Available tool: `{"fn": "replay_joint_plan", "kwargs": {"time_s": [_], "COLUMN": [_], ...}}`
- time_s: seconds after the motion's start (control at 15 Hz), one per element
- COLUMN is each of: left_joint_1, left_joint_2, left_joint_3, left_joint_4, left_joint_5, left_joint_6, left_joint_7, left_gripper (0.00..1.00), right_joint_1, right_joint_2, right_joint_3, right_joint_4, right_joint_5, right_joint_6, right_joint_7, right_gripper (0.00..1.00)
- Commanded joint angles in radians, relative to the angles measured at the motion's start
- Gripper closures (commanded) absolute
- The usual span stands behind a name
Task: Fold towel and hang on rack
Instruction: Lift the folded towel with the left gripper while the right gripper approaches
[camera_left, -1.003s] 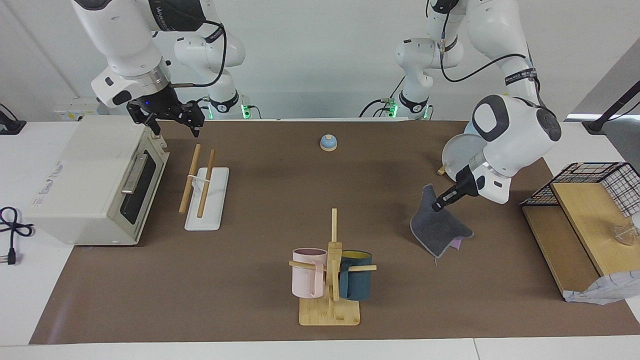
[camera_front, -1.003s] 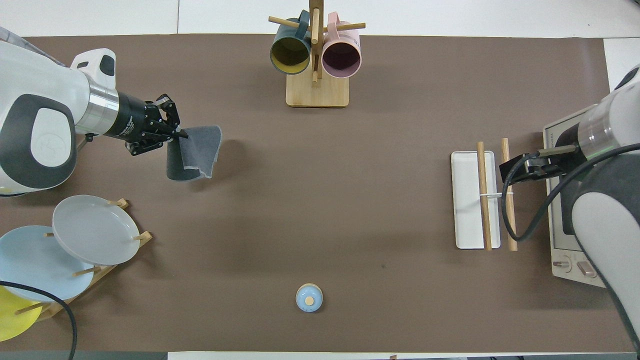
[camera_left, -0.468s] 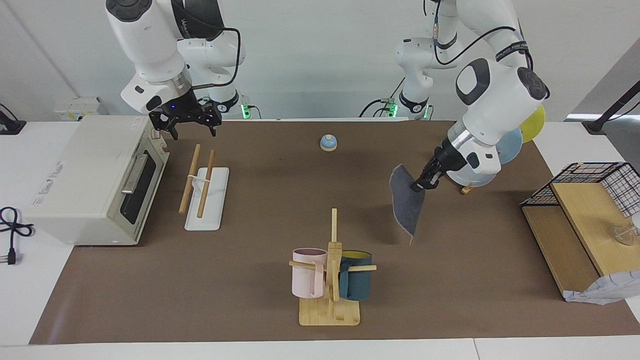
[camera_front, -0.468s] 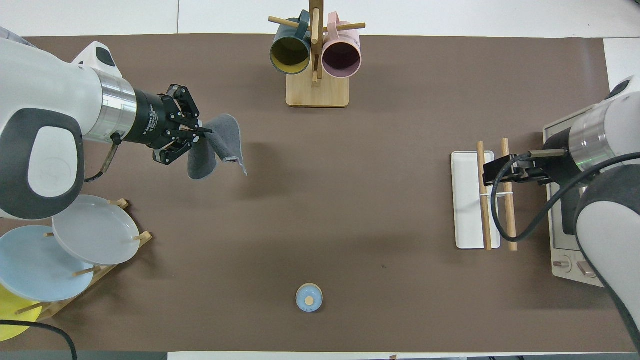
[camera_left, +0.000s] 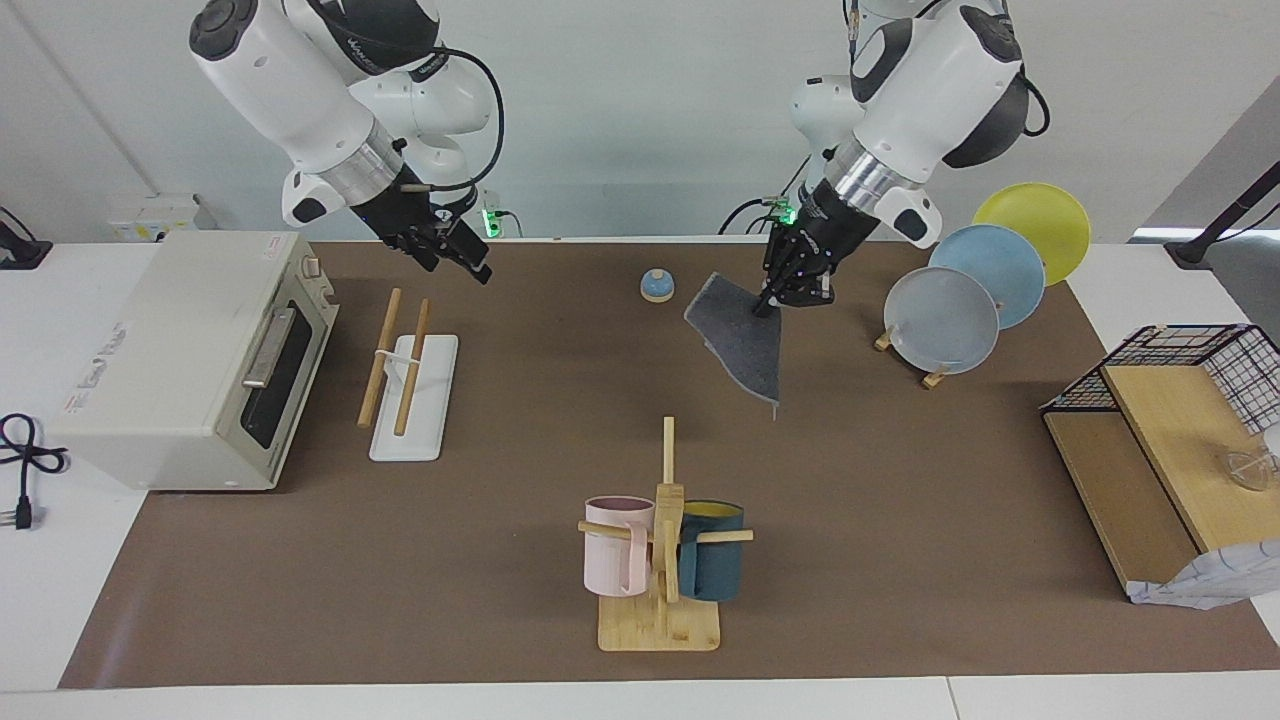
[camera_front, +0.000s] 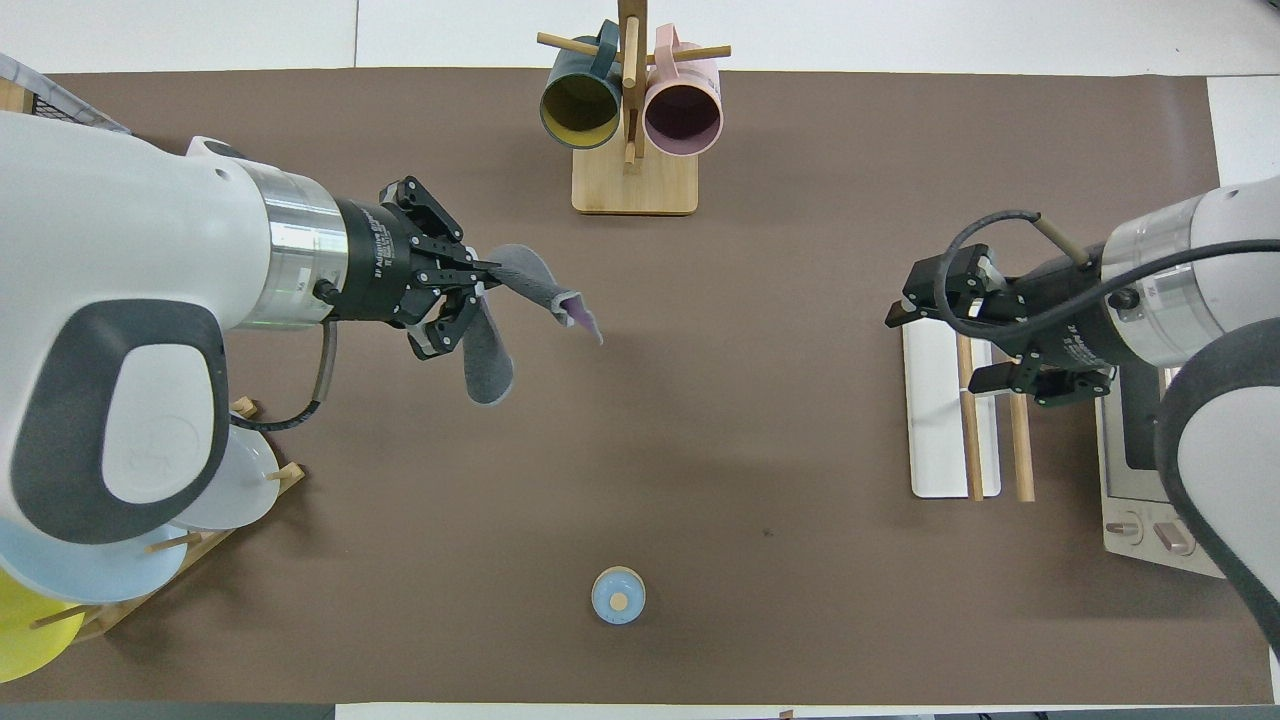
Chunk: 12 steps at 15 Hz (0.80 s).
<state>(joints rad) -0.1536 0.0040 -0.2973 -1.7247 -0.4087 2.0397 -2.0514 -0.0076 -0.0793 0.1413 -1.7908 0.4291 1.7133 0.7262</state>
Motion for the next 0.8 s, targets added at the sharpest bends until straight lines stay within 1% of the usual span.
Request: {"fn": "replay_joint_plan", "kwargs": {"time_s": [0.0, 0.13, 0.2, 0.27, 0.53, 0.6, 0.74], "left_joint_1": [-0.020, -0.050, -0.059, -0.069, -0.116, -0.116, -0.116], "left_joint_2": [-0.018, -0.019, -0.021, -0.030, -0.052, -0.055, -0.056], "left_joint_3": [-0.029, -0.029, -0.029, -0.031, -0.029, -0.029, -0.029], "left_joint_4": [-0.024, -0.026, -0.035, -0.050, -0.104, -0.111, -0.115], "left_joint_5": [-0.013, -0.013, -0.013, -0.013, -0.013, -0.013, -0.013], "left_joint_6": [0.075, 0.102, 0.120, 0.152, 0.260, 0.270, 0.274], "left_joint_7": [-0.128, -0.191, -0.228, -0.278, -0.430, -0.461, -0.501], "left_gripper": [1.00, 1.00, 1.00, 1.00, 1.00, 1.00, 1.00], "right_joint_1": [0.021, 0.021, 0.023, 0.044, 0.150, 0.170, 0.196], "right_joint_2": [-0.048, -0.053, -0.053, -0.053, -0.047, -0.048, -0.047], "right_joint_3": [0.006, 0.006, 0.006, 0.007, 0.007, 0.007, 0.007], "right_joint_4": [-0.081, -0.113, -0.114, -0.116, -0.133, -0.148, -0.162], "right_joint_5": [0.117, 0.259, 0.307, 0.321, 0.321, 0.321, 0.321], "right_joint_6": [0.103, 0.207, 0.253, 0.287, 0.426, 0.465, 0.488], "right_joint_7": [0.242, 0.490, 0.606, 0.678, 0.791, 0.808, 0.809], "right_gripper": [0.00, 0.00, 0.00, 0.00, 0.00, 0.00, 0.00]}}
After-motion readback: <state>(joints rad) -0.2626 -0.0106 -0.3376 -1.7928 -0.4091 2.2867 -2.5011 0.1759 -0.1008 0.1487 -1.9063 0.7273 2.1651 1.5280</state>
